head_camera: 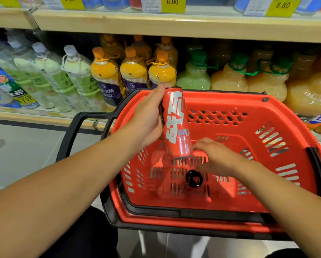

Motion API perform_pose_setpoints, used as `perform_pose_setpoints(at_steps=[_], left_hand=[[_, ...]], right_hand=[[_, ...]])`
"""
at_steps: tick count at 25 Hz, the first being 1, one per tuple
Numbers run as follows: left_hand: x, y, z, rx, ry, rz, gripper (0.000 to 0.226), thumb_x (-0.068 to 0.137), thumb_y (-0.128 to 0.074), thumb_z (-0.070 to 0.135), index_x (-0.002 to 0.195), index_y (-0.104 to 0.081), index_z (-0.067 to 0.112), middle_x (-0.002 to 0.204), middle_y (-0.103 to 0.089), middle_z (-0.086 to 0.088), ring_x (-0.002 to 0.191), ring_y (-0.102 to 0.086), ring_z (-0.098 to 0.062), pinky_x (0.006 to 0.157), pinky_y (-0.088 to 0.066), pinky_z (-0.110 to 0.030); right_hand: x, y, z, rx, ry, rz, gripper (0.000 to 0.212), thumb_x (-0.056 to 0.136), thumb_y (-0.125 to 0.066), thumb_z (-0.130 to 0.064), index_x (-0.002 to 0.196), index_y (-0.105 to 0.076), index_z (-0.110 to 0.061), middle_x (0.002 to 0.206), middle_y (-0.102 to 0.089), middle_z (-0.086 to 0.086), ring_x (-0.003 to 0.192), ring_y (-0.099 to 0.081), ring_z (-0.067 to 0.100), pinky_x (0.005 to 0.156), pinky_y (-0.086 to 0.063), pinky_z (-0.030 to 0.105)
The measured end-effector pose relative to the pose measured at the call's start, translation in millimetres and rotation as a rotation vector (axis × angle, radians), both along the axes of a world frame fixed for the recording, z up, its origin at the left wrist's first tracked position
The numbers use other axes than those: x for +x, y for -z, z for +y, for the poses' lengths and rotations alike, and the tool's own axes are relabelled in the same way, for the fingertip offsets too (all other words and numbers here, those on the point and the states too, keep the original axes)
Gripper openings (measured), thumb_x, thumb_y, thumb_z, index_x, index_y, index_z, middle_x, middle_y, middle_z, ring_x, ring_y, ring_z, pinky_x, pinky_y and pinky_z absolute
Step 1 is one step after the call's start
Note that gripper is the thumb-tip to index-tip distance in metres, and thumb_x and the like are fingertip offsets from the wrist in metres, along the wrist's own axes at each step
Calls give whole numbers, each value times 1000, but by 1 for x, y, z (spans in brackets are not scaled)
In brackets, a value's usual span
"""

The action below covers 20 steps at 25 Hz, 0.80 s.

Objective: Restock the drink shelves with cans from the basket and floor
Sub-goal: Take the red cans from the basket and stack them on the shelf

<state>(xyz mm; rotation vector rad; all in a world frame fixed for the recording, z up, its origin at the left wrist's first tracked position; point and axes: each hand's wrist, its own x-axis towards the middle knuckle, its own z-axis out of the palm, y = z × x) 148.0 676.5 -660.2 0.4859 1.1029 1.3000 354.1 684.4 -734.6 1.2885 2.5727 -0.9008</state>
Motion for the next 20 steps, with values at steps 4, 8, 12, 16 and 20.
perform_pose_setpoints(at_steps=[4,8,12,16,20], left_hand=[[2,4,-2,-69,24,-18,56,99,-46,44,127,-57,-3,92,-67,-19,74,-67,-28,65,-58,-36],[0,4,-3,-141,34,34,49,96,-53,46,112,-63,0,87,-69,-20,77,-69,-33,75,-59,-49],[-4,6,0,-178,49,54,47,97,-53,45,119,-60,5,100,-69,-22,93,-68,-37,85,-54,-59],[-4,9,4,-169,16,31,40,98,-52,42,122,-63,12,104,-69,-20,96,-68,-37,87,-53,-60],[-5,10,4,-180,14,48,45,97,-53,43,126,-60,10,109,-70,-21,99,-69,-37,85,-55,-57]], right_hand=[[-13,19,-4,-60,-112,-61,65,68,-81,-25,129,-61,-18,125,-58,6,117,-53,21,99,-38,25],[-14,38,-7,-174,-122,-163,57,65,-79,-26,120,-65,-26,103,-61,-2,92,-60,15,79,-48,24],[-19,57,-11,-290,-152,-296,52,70,-80,-18,119,-63,-27,87,-58,-8,70,-60,11,60,-47,19],[-21,76,-11,-343,-177,-281,66,70,-82,-13,129,-55,-26,112,-63,0,93,-64,24,71,-53,21],[-16,83,-10,-323,-109,-241,58,66,-84,-16,118,-61,-26,110,-66,-1,96,-65,22,83,-54,31]])
